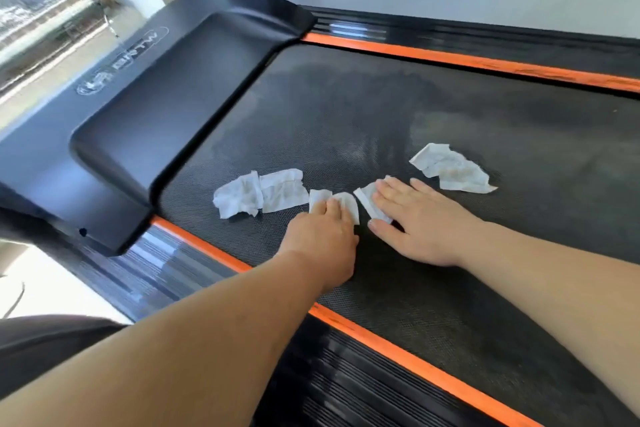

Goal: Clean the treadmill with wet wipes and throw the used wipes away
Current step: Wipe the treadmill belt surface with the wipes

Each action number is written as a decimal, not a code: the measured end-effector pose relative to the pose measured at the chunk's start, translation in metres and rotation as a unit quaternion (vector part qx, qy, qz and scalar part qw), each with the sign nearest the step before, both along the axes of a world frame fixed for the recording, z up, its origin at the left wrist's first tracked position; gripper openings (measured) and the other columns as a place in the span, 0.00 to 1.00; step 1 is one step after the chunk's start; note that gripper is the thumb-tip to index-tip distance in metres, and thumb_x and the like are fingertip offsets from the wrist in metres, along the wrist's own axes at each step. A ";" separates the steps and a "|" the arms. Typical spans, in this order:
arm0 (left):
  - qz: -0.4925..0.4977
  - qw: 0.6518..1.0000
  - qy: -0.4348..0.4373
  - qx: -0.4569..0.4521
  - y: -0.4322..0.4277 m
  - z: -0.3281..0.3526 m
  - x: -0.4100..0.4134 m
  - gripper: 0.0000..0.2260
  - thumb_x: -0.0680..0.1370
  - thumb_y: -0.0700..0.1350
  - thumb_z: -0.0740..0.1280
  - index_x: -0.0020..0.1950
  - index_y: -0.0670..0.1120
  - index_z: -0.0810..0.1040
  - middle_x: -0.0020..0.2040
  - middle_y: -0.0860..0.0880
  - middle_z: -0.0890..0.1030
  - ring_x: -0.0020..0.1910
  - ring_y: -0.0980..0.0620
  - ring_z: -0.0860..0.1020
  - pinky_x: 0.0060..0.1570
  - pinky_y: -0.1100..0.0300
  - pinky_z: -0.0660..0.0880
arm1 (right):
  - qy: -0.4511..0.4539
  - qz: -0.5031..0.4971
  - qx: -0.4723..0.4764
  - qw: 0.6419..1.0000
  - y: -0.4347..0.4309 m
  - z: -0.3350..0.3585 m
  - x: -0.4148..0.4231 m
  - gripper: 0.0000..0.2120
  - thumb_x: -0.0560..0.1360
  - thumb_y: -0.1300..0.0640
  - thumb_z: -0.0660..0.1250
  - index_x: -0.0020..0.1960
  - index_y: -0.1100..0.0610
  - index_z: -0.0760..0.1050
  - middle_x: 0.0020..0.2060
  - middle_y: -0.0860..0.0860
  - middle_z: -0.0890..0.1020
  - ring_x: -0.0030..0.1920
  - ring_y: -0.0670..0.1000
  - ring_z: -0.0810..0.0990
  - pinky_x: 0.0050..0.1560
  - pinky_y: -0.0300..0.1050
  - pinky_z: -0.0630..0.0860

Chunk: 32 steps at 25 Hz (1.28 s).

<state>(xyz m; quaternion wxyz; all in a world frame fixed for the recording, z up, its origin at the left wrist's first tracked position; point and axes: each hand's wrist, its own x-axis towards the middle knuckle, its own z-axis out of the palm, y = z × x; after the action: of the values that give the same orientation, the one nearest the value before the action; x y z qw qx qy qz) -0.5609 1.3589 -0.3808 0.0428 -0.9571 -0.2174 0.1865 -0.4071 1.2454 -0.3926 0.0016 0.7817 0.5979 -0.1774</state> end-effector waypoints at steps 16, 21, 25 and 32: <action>0.158 0.980 -0.086 -0.089 0.087 -0.023 -0.055 0.33 0.75 0.75 0.40 0.80 0.69 0.43 0.84 0.52 0.39 0.82 0.41 0.40 0.77 0.34 0.43 | -0.102 -0.042 -0.011 0.994 -0.009 -0.007 0.032 0.36 0.68 0.19 0.32 0.75 0.23 0.47 0.78 0.42 0.28 0.78 0.59 0.26 0.72 0.74 0.30; 0.102 0.992 -0.074 -0.011 0.084 -0.016 -0.056 0.33 0.75 0.76 0.39 0.79 0.70 0.41 0.82 0.55 0.34 0.81 0.43 0.33 0.74 0.32 0.33 | -0.049 -0.103 -0.028 0.993 -0.011 -0.011 0.039 0.36 0.68 0.18 0.35 0.76 0.24 0.47 0.79 0.45 0.29 0.80 0.59 0.32 0.77 0.67 0.35; 0.121 0.987 -0.036 -0.102 0.094 -0.018 -0.056 0.33 0.73 0.79 0.40 0.77 0.74 0.40 0.83 0.55 0.37 0.81 0.44 0.34 0.75 0.30 0.39 | -0.009 -0.090 -0.044 0.995 -0.012 -0.011 0.030 0.36 0.69 0.19 0.36 0.76 0.25 0.42 0.79 0.45 0.30 0.81 0.59 0.33 0.79 0.64 0.35; 0.097 0.982 -0.137 -0.089 0.059 -0.023 -0.062 0.31 0.77 0.74 0.45 0.79 0.71 0.40 0.82 0.58 0.33 0.81 0.46 0.34 0.76 0.31 0.44 | -0.008 -0.060 -0.025 0.998 0.001 -0.013 0.017 0.34 0.74 0.25 0.37 0.78 0.30 0.37 0.77 0.39 0.26 0.81 0.59 0.35 0.78 0.67 0.37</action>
<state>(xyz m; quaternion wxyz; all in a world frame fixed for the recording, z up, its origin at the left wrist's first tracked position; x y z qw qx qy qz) -0.6230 1.4180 -0.4041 -0.0913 -0.9480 -0.2952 0.0757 -0.3905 1.2469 -0.4051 0.0152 0.8172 0.5454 -0.1859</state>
